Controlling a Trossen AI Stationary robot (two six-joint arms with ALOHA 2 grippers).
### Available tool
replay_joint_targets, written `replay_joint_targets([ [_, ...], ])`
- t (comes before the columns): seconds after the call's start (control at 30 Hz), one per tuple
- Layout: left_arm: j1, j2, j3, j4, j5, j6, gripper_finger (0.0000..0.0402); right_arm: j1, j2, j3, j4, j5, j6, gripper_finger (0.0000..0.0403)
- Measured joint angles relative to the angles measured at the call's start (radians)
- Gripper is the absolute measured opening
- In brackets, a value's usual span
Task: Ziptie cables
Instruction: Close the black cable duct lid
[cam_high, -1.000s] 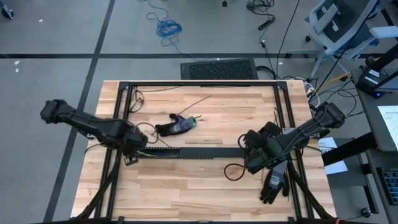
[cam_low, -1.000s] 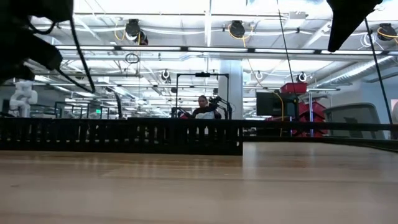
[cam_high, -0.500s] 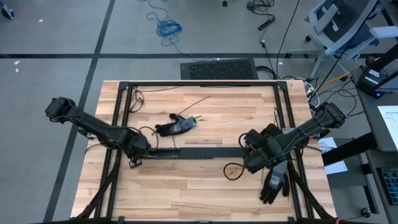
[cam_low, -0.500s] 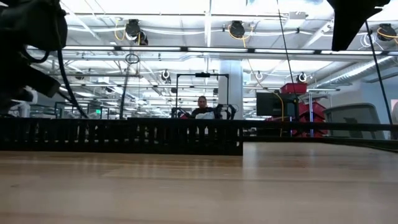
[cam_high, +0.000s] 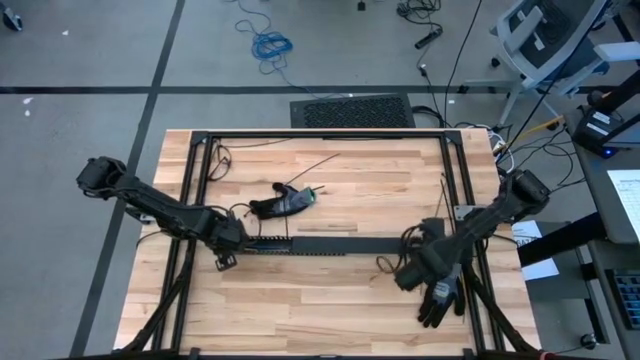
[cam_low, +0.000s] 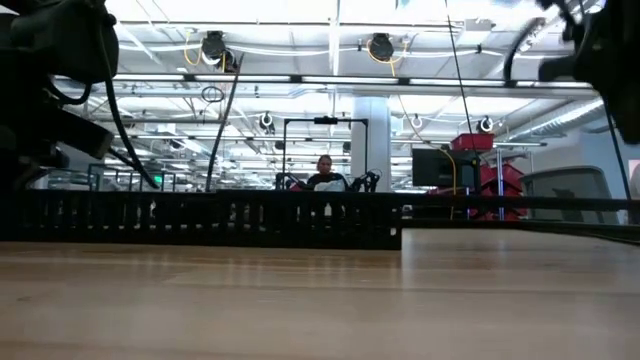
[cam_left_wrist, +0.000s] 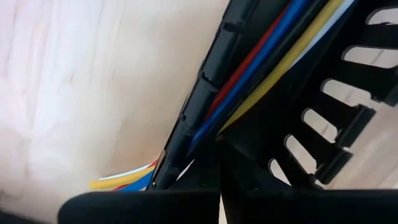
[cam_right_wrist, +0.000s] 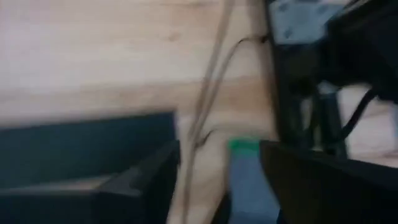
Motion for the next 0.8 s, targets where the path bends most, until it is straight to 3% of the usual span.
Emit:
replay_joint_targets([
  [0.07, 0.000, 0.000, 0.000, 0.018, 0.000, 0.000, 0.0000, -0.005, 0.012, -0.062, 0.019, -0.054, 0.013, 0.0148],
  [0.13, 0.000, 0.000, 0.001, 0.019, 0.001, 0.000, 0.0000, -0.016, 0.013, -0.101, 0.054, -0.131, 0.012, 0.0054],
  [0.2, -0.001, 0.000, 0.001, 0.019, 0.003, 0.000, 0.0000, -0.043, -0.003, -0.124, 0.063, -0.145, 0.003, 0.0019],
  [0.3, -0.011, -0.006, 0.001, 0.020, 0.007, 0.008, 0.0000, -0.098, -0.024, -0.143, 0.040, -0.194, 0.017, 0.0006],
  [0.4, -0.017, -0.010, 0.001, 0.024, 0.014, 0.035, 0.0000, -0.155, -0.091, -0.161, 0.054, -0.160, 0.004, 0.0002],
  [0.57, -0.025, -0.010, 0.001, 0.029, 0.000, 0.034, 0.0000, -0.216, -0.193, -0.297, 0.196, -0.148, -0.001, 0.0000],
  [0.67, -0.026, -0.010, 0.001, 0.039, -0.007, 0.029, 0.0000, -0.241, -0.249, -0.397, 0.386, -0.133, -0.008, 0.0000],
  [0.8, -0.027, -0.010, 0.001, 0.039, -0.013, 0.027, 0.0000, -0.267, -0.281, -0.479, 0.464, -0.134, -0.010, 0.0000],
])
